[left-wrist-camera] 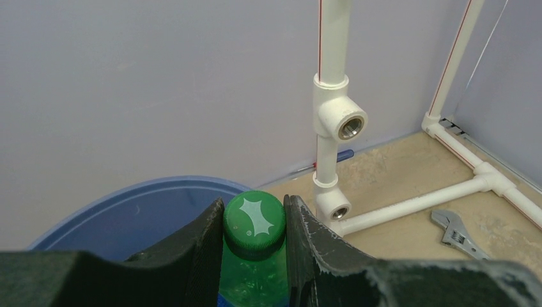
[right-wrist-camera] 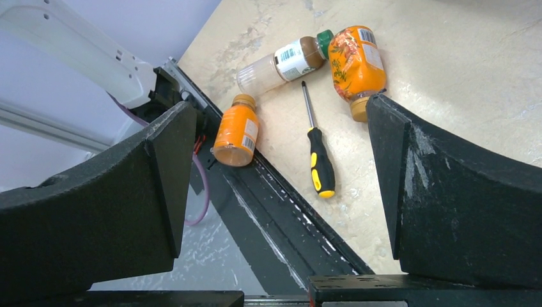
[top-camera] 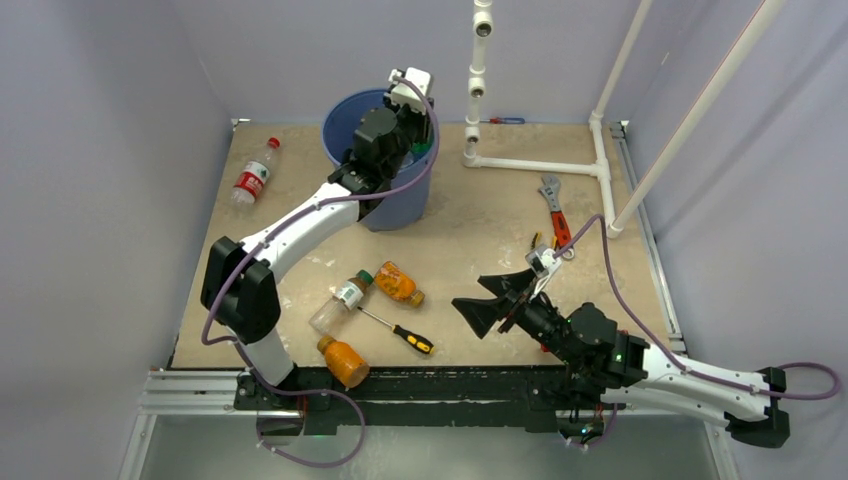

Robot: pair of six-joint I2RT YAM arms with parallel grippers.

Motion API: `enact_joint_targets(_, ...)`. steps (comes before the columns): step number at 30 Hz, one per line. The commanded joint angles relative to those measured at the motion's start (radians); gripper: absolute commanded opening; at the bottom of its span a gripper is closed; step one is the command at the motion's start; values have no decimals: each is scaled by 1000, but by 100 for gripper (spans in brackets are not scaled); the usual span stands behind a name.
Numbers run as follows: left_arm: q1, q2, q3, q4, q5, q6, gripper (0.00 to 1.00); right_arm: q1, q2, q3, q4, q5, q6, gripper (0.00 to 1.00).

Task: Put the plastic bottles in the bin
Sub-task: Place the plastic bottle in the trash bin.

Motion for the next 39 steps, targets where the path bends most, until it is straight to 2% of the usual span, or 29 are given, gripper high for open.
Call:
enact_joint_targets(1,33,7,-22,4,31,-17,0,3,7,-3,18,20,5,97)
enact_joint_targets(5,72,23,-41,-21,90,-79,0,3,15,-5,21,20,8,97)
enact_joint_targets(17,73,17,-60,-29,108,-89,0,3,46,5,28,14,4,97)
enact_joint_targets(23,74,-112,-19,-5,13,-52,0,3,48,5,36,11,4,97)
enact_joint_targets(29,74,-185,26,-49,-74,54,0,3,65,5,57,5,-2,97)
enact_joint_targets(36,73,-239,-43,-4,-178,86,0,3,90,9,76,-8,-4,97)
enact_joint_targets(39,74,-198,-16,-55,-217,129,0,3,87,8,71,-6,-4,97)
